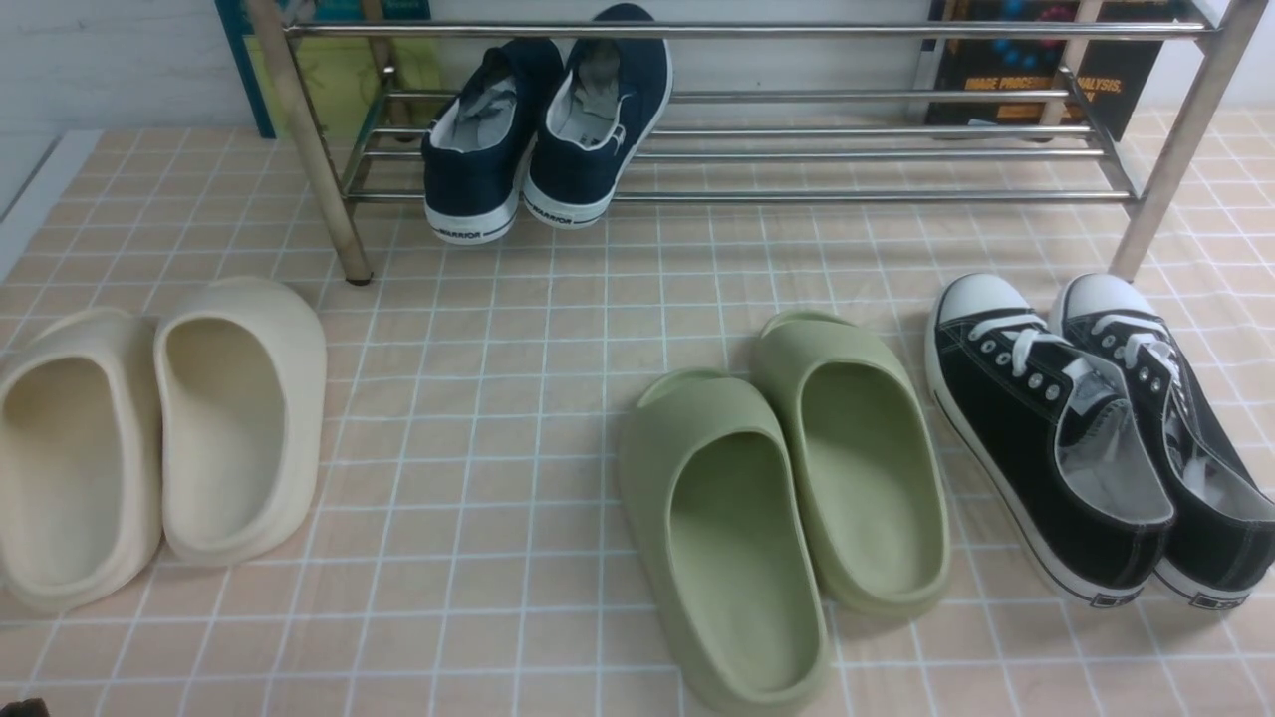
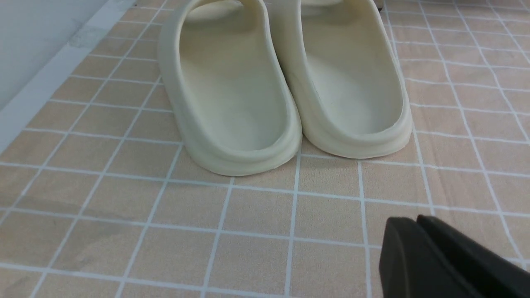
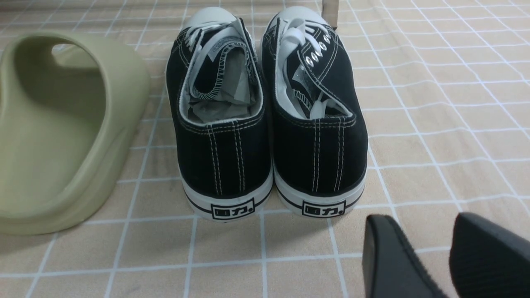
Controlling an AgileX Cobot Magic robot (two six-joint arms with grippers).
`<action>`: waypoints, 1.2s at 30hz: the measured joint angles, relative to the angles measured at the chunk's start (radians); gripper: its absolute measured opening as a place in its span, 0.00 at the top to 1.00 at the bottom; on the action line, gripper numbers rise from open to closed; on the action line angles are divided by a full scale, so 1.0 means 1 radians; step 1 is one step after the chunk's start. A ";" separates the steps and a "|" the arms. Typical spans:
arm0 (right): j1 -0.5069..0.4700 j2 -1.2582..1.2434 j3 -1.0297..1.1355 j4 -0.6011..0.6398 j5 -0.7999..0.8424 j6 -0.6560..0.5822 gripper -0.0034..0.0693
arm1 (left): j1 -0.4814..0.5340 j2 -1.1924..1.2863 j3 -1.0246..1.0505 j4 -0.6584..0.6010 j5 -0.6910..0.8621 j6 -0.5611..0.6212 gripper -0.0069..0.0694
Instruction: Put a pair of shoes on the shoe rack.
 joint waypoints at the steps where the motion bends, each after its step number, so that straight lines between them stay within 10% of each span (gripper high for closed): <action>1: 0.000 0.000 0.000 0.000 0.000 0.000 0.62 | 0.000 0.000 0.000 0.000 0.000 0.000 0.86; 36: 0.000 0.000 0.000 0.000 0.000 0.000 0.62 | 0.000 0.000 0.000 0.000 -0.003 -0.004 0.83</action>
